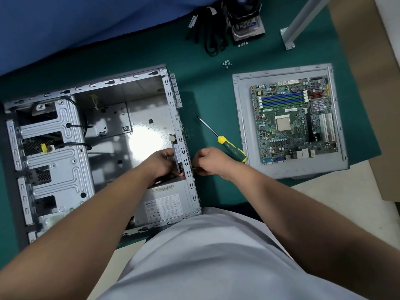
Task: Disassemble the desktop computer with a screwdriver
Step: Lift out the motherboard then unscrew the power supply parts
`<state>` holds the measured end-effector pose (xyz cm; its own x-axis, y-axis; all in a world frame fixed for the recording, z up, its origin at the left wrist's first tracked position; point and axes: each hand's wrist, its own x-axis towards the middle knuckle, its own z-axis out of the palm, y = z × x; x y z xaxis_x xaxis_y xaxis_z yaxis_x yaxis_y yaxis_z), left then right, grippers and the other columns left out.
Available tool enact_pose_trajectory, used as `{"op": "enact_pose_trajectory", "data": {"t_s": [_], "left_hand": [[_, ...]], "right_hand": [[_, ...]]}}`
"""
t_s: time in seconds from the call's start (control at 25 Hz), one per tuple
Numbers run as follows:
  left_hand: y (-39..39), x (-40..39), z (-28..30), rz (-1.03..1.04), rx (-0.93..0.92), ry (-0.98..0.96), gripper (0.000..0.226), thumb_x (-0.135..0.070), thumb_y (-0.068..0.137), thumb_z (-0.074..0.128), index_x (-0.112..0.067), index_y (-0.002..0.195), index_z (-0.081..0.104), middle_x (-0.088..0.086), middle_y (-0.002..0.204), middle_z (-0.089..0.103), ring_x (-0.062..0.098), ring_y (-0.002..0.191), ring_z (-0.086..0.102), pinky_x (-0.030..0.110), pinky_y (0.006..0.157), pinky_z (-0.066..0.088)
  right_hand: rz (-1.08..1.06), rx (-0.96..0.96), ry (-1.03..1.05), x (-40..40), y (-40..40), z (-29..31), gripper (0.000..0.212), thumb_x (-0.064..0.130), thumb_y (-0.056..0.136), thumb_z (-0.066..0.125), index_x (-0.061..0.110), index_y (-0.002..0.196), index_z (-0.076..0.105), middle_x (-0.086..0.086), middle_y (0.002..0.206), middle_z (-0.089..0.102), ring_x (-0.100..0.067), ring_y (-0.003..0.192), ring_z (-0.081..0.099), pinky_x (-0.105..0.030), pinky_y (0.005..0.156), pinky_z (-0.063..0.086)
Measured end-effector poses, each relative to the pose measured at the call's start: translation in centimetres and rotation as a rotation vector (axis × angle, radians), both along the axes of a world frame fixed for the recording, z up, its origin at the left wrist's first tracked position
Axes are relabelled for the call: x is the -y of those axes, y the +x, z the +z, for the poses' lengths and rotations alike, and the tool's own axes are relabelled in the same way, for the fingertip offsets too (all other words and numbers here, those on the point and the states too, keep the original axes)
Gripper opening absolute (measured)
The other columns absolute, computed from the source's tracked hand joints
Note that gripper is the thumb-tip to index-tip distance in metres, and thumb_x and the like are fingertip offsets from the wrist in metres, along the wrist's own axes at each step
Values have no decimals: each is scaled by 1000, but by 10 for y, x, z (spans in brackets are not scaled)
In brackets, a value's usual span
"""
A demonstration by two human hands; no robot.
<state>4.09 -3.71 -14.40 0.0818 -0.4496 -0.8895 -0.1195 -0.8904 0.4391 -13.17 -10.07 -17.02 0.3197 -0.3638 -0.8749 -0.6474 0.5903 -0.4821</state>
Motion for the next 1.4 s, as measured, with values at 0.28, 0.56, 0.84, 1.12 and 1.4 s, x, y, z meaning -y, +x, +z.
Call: {"op": "enact_pose_trajectory", "data": {"t_s": [0.28,0.56,0.84,1.12,1.4], "left_hand": [[0,0,-5,25,-18,12,36,18,94,55,-14,86,68,0,60,73,9,50,70,17,46,52],[3,-2,-12,42,-23,19,37,17,92,59,-17,86,71,2,67,76,11,55,72,21,53,58],[2,0,-8,-14,3,25,35,17,90,60,-16,89,70,-2,63,74,7,51,69,19,49,55],[0,-1,-4,8,10,15,35,15,94,56,-16,87,70,1,63,74,9,51,69,19,50,56],[-2,0,-2,47,-7,11,37,15,97,51,-16,86,68,0,60,73,9,49,69,19,49,56]], "right_hand": [[26,117,-92,-3,-11,-6,16,3,93,68,14,81,66,-1,75,70,-16,68,66,-29,74,60],[-157,134,149,-3,-11,2,11,4,97,66,11,88,65,-12,92,69,-19,81,65,-28,77,61],[-110,99,171,1,-10,1,17,-6,96,59,8,90,67,-12,92,71,-17,79,67,-27,81,59],[107,86,-89,2,-10,0,6,3,92,68,6,87,70,-14,81,70,-22,71,64,-35,77,58],[-16,159,-165,-5,-16,0,22,-8,89,65,11,80,64,-3,68,67,-11,56,63,-34,70,57]]}}
